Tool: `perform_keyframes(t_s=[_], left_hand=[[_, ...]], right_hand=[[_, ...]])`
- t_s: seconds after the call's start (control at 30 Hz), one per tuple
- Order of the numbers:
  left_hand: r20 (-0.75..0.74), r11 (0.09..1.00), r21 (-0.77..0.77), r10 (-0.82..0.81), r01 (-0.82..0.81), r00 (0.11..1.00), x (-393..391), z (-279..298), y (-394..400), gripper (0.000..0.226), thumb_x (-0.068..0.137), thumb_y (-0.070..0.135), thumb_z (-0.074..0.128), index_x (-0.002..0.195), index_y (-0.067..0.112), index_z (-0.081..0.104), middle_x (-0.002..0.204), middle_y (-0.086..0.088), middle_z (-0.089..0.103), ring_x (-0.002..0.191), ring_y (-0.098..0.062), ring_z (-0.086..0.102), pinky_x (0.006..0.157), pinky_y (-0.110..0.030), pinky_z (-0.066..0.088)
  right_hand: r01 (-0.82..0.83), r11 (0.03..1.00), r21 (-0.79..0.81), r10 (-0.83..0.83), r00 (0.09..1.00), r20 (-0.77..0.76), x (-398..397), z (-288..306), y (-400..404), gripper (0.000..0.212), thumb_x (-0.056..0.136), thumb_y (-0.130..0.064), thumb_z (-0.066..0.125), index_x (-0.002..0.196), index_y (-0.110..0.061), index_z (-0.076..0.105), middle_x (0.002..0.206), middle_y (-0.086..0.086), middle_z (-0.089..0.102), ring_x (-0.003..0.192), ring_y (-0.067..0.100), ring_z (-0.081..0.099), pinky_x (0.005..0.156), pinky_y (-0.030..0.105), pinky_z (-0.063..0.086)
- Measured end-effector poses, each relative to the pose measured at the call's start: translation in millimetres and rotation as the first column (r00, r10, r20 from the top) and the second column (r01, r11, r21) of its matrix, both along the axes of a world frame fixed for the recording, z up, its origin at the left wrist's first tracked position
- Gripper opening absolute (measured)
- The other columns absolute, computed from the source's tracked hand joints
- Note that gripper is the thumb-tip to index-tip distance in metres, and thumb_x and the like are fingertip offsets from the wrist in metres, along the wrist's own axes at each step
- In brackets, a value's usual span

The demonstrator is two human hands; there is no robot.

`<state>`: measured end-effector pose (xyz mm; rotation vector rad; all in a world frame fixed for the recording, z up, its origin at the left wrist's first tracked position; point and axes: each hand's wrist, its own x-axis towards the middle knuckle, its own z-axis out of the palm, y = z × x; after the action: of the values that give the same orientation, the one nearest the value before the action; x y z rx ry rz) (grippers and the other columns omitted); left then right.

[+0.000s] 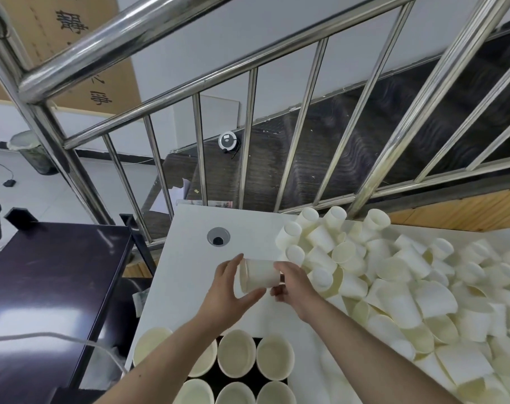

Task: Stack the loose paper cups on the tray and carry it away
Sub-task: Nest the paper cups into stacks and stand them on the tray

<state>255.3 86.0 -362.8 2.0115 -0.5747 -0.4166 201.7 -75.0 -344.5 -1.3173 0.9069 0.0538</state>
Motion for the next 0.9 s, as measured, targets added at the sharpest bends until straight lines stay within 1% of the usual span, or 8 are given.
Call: perform_keyframes(t_s=[0.07, 0.17, 0.23, 0.3, 0.37, 0.43, 0.6, 0.9], left_hand=[[-0.083, 0.995, -0.094, 0.026, -0.033, 0.996, 1, 3, -4, 0.082, 0.076, 0.045, 0.073, 0.144, 0.035, 0.027, 0.132, 0.012, 0.035, 0.121, 0.000, 0.039, 0.100, -0.032, 0.045], [-0.093, 0.991, -0.124, 0.033, -0.044, 0.995, 0, 8, -6, 0.071, 0.079, 0.038, 0.073, 0.139, 0.040, 0.034, 0.128, 0.010, 0.042, 0.114, 0.005, 0.042, 0.099, -0.027, 0.043], [-0.038, 0.994, -0.101, 0.045, -0.049, 0.998, 2, 9, -5, 0.068, 0.079, 0.032, 0.073, 0.138, 0.037, 0.038, 0.124, 0.008, 0.044, 0.110, 0.004, 0.044, 0.094, -0.019, 0.038], [0.062, 1.000, -0.018, 0.023, -0.022, 0.998, 5, 7, -3, 0.070, 0.078, 0.030, 0.072, 0.139, 0.035, 0.037, 0.123, 0.007, 0.042, 0.111, -0.005, 0.046, 0.091, -0.018, 0.036], [0.176, 0.984, 0.176, -0.050, 0.018, 0.983, 9, 5, 1, 0.074, 0.078, 0.032, 0.069, 0.142, 0.035, 0.031, 0.128, 0.007, 0.038, 0.116, -0.012, 0.044, 0.087, -0.022, 0.041], [0.215, 0.920, 0.391, -0.125, 0.032, 0.969, 14, 2, 7, 0.076, 0.080, 0.032, 0.064, 0.144, 0.033, 0.024, 0.134, 0.005, 0.033, 0.121, -0.017, 0.039, 0.085, -0.027, 0.046], [0.152, 0.834, 0.549, -0.168, 0.059, 0.974, 21, -8, 14, 0.072, 0.079, 0.029, 0.061, 0.142, 0.029, 0.025, 0.133, 0.002, 0.032, 0.120, -0.020, 0.039, 0.082, -0.029, 0.049], [0.104, 0.814, 0.573, -0.184, 0.092, 0.977, 29, -16, 13, 0.075, 0.080, 0.024, 0.060, 0.145, 0.029, 0.022, 0.136, 0.001, 0.030, 0.124, -0.021, 0.037, 0.087, -0.030, 0.048]], right_hand=[[0.030, 0.972, 0.232, -0.030, 1.000, -0.003, -1, 2, 2, 0.022, 0.093, -0.024, 0.051, 0.101, -0.006, 0.061, 0.073, 0.008, 0.058, 0.052, 0.018, 0.051, 0.050, 0.027, 0.043], [-0.012, 0.935, 0.353, 0.006, 1.000, 0.019, -4, -1, 3, 0.024, 0.093, -0.025, 0.050, 0.100, -0.005, 0.061, 0.073, 0.008, 0.056, 0.055, 0.018, 0.051, 0.051, 0.028, 0.043], [-0.071, 0.982, 0.177, 0.072, 0.997, -0.001, -3, -5, 1, 0.024, 0.096, -0.029, 0.049, 0.101, -0.010, 0.061, 0.084, 0.007, 0.062, 0.059, 0.019, 0.056, 0.053, 0.029, 0.044], [-0.161, 0.951, -0.262, 0.153, 0.987, -0.051, -1, -10, -5, 0.019, 0.096, -0.034, 0.052, 0.101, -0.020, 0.062, 0.100, 0.000, 0.066, 0.071, 0.016, 0.061, 0.064, 0.032, 0.049], [-0.203, 0.737, -0.645, 0.182, 0.978, -0.099, 1, -18, -19, 0.016, 0.094, -0.031, 0.057, 0.107, -0.024, 0.062, 0.112, -0.001, 0.062, 0.090, 0.014, 0.059, 0.081, 0.031, 0.049], [-0.305, 0.507, -0.806, 0.231, 0.949, -0.213, 4, -24, -35, 0.032, 0.093, -0.027, 0.058, 0.125, -0.020, 0.057, 0.128, 0.000, 0.052, 0.113, 0.018, 0.050, 0.092, 0.031, 0.044], [-0.600, 0.228, -0.766, 0.268, 0.796, -0.543, 22, -22, -53, 0.051, 0.095, -0.026, 0.051, 0.144, -0.025, 0.035, 0.153, 0.000, 0.020, 0.135, 0.025, 0.024, 0.098, 0.034, 0.040], [-0.682, 0.219, -0.698, 0.271, 0.729, -0.628, 38, -30, -60, 0.043, 0.095, -0.022, 0.053, 0.137, -0.022, 0.043, 0.135, 0.005, 0.034, 0.120, 0.027, 0.041, 0.091, 0.036, 0.046]])
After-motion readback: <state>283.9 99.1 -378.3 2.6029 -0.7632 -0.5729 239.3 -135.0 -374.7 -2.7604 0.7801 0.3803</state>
